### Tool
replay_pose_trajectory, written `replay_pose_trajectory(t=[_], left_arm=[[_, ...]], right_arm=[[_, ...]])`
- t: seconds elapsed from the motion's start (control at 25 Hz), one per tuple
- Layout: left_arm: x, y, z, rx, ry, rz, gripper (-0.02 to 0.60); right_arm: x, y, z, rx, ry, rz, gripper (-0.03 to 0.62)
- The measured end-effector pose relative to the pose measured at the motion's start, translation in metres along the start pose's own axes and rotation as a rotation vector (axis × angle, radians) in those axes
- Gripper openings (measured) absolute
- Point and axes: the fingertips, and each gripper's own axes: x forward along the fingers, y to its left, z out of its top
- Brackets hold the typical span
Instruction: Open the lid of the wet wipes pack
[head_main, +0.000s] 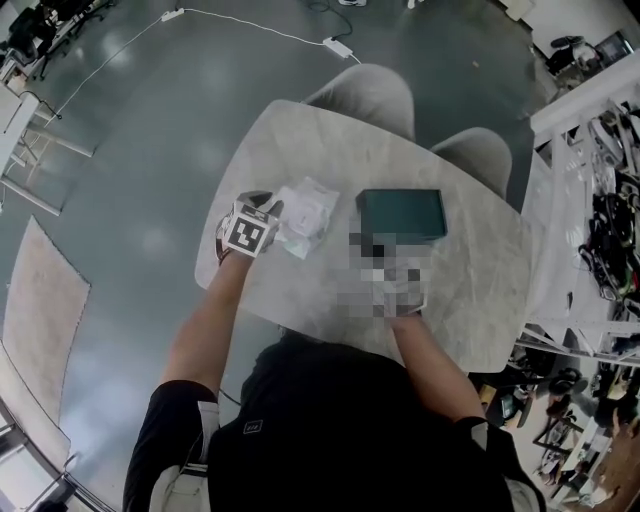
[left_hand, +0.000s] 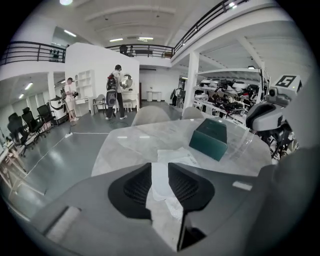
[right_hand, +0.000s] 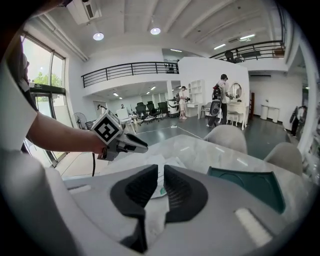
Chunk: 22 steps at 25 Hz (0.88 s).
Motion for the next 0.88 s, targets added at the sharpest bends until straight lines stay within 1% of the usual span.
replay_pose_trajectory(t=[0.24, 0.36, 0.52, 0.76, 0.88], left_arm=[[-0.031, -0.032, 0.039, -0.03, -0.082, 0.014, 0.097], [-0.041, -0.05, 0.055, -0.063, -0.122, 0.021, 0.087], [-0.054, -0.077, 0.077, -0.128, -0.189, 0.023, 0.077], [-0.086, -0.11, 0.109, -0.179, -0.301, 0.022, 0.069], [-0.102, -0.122, 0.118, -0.16, -0.331, 0.044, 0.065]], right_arm=[[-0.03, -0.016, 0.019, -0.008, -0.065, 0.033, 0.034], [-0.046, -0.027, 0.021, -0.001, -0.092, 0.053, 0.034], [-0.07, -0.041, 0.027, 0.013, -0.142, 0.072, 0.034], [-0.105, -0.051, 0.04, 0.002, -0.215, 0.084, 0.034], [-0.12, -0.053, 0.046, 0.023, -0.263, 0.092, 0.034]])
